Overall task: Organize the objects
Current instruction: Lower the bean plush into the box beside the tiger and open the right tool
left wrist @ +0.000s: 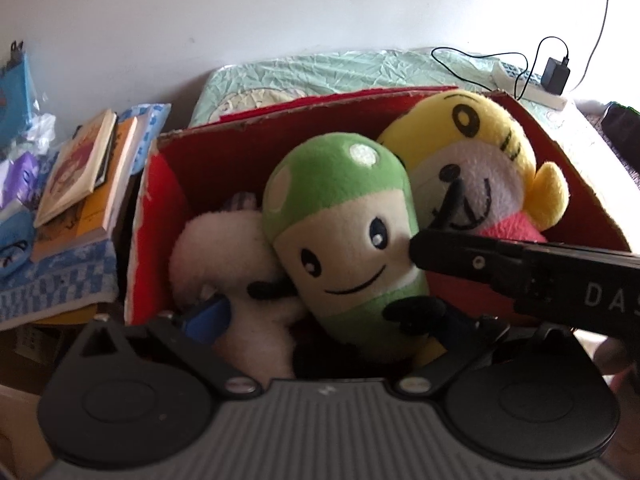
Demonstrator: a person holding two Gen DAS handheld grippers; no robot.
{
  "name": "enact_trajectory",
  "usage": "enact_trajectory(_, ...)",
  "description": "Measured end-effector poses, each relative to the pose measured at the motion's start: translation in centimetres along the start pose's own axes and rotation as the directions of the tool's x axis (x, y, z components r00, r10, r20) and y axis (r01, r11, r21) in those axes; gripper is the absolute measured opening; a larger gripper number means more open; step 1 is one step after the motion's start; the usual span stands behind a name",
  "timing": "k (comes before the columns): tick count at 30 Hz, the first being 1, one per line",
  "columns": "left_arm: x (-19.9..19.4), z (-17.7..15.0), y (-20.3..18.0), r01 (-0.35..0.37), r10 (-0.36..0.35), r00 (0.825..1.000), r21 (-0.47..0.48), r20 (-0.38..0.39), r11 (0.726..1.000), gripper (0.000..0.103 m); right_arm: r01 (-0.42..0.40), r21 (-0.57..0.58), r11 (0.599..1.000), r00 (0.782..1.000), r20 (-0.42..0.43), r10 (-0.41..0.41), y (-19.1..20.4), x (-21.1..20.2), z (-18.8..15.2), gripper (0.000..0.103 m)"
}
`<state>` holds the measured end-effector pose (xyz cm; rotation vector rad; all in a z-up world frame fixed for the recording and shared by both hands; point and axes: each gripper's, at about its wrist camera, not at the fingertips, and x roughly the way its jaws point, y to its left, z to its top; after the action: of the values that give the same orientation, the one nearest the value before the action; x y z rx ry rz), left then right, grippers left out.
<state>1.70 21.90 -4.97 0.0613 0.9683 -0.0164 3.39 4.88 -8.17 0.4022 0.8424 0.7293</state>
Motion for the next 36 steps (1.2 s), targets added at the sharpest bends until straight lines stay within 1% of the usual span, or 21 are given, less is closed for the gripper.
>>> enact_trajectory(5,-0.2,0.1,-0.2,-0.019,0.019,1.0,-0.005,-0.007,1.0,0.103,-0.01,0.008,1.0,1.0,0.028,0.01,-0.4,-0.9,0.1,0.034)
enact_trajectory(7,-0.3,0.2,-0.1,-0.019,0.019,1.0,-0.015,-0.013,1.0,0.103,0.001,0.001,1.0,0.999,0.033,-0.001,-0.4,-1.1,0.2,0.035)
enact_trajectory(11,-0.5,0.2,0.0,-0.026,0.026,0.999,-0.025,-0.02,0.999,0.103,0.022,-0.016,1.0,0.999,0.035,-0.021,-0.2,-1.3,0.0,0.04)
enact_trajectory(15,-1.1,0.0,-0.3,-0.052,0.052,0.999,-0.028,-0.01,0.998,0.103,0.033,-0.036,0.999,0.999,0.037,-0.032,0.2,-1.6,-0.3,0.041)
enact_trajectory(20,-2.5,-0.3,-0.2,-0.086,0.087,0.996,-0.037,0.02,0.996,0.102,0.041,-0.056,0.998,0.998,0.043,-0.039,0.6,-2.3,-0.5,0.041)
enact_trajectory(27,-4.3,-0.9,-0.4,-0.131,0.133,0.99,-0.046,0.036,0.99,0.102,0.027,-0.068,0.997,0.999,0.043,-0.024,1.5,-3.7,-1.0,0.041)
enact_trajectory(29,-4.9,-1.2,-0.5,-0.132,0.134,0.99,-0.046,0.044,0.99,0.102,0.017,-0.067,0.998,0.999,0.042,-0.014,1.7,-4.1,-1.2,0.041)
enact_trajectory(32,-5.7,-1.8,-0.5,-0.115,0.117,0.992,-0.05,0.053,0.992,0.102,0.002,-0.071,0.998,0.999,0.044,0.001,2.0,-4.6,-1.5,0.041)
enact_trajectory(36,-6.7,-2.5,-0.8,-0.132,0.135,0.988,-0.043,0.074,0.99,0.102,-0.015,-0.077,0.997,0.999,0.045,0.018,2.4,-5.1,-2.0,0.041)
